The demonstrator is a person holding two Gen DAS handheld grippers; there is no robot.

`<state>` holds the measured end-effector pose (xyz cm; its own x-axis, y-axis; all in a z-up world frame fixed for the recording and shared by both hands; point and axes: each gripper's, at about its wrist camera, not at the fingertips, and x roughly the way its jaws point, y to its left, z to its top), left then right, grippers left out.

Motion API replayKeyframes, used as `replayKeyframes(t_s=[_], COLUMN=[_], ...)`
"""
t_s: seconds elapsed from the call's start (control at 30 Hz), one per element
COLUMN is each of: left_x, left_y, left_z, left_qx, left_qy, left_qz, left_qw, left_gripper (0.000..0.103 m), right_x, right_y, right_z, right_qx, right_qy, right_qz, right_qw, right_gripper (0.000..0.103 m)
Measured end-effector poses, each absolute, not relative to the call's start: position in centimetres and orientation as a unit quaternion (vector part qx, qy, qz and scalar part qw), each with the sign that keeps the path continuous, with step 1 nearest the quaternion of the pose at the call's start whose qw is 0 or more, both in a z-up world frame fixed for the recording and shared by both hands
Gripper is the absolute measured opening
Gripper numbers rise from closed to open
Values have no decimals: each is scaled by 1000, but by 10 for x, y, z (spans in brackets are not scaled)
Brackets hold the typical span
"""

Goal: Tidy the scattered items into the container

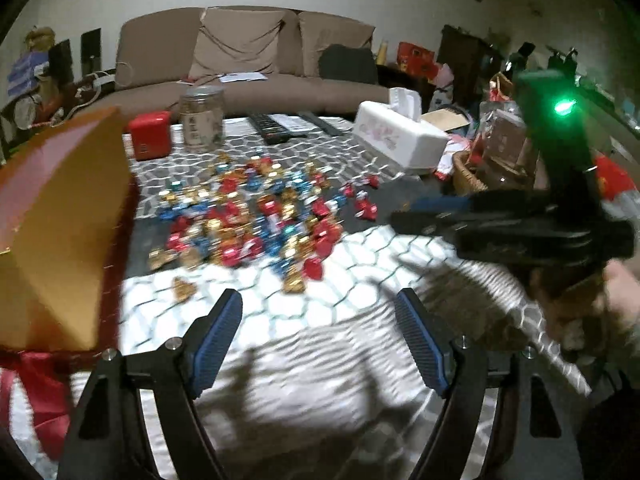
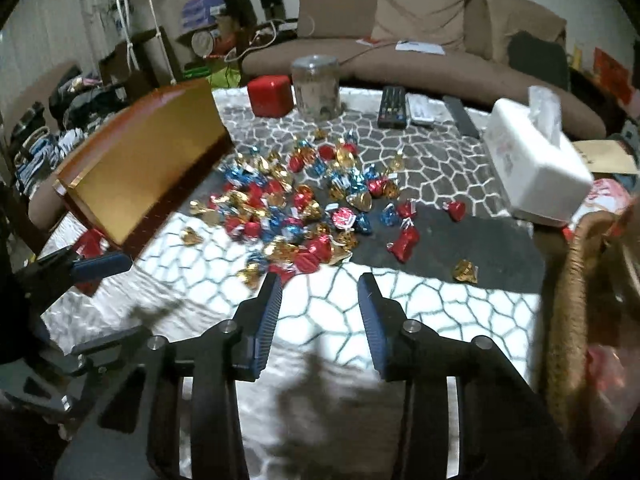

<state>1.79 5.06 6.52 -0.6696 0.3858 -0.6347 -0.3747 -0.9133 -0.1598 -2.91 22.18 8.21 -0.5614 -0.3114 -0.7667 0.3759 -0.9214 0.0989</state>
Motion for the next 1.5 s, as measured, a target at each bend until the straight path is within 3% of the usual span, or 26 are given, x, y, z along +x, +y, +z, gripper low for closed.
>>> replayKeyframes(t_s=[0.17, 0.3, 0.37, 0.47, 0.93, 0.97, 1.03, 1.07, 1.3, 1.5], left_x=[-6, -24, -34, -47, -60, -60, -62, -63, -59, -39], left_y=[75, 84, 86, 92, 84, 84, 83, 81, 83, 72], left_z=[45, 30, 21, 11, 11, 11, 8, 6, 8, 41], left_qx=[-356, -368, -382, -397, -405, -405, -414, -418, -421, -395], left_qy=[-30, -47, -55, -47, -20, -19, -14, -17, -22, -32], left_qz=[906, 901, 895, 892, 891, 890, 887, 884, 883, 892], left_qw=[227, 226, 225, 210, 204, 206, 206, 208, 209, 220], left_gripper=[77, 71, 57, 49, 42, 42, 19, 15, 13, 11], right_x=[-54, -67, -71, -78, -116, -116, -115, -114, -104, -86], right_y=[229, 243, 252, 263, 261, 262, 264, 264, 258, 253], right_z=[56, 45, 42, 39, 10, 12, 14, 16, 32, 57], right_qx=[435, 443, 446, 449, 460, 459, 456, 457, 451, 425], right_qy=[1, -12, -15, -26, 7, 3, -3, -4, -7, -8], right_qz=[-872, -873, -873, -876, -877, -877, -879, -879, -880, -888], right_qw=[222, 204, 195, 174, 135, 138, 137, 138, 150, 177], right_gripper=[25, 25, 25, 25, 27, 22, 17, 16, 16, 16])
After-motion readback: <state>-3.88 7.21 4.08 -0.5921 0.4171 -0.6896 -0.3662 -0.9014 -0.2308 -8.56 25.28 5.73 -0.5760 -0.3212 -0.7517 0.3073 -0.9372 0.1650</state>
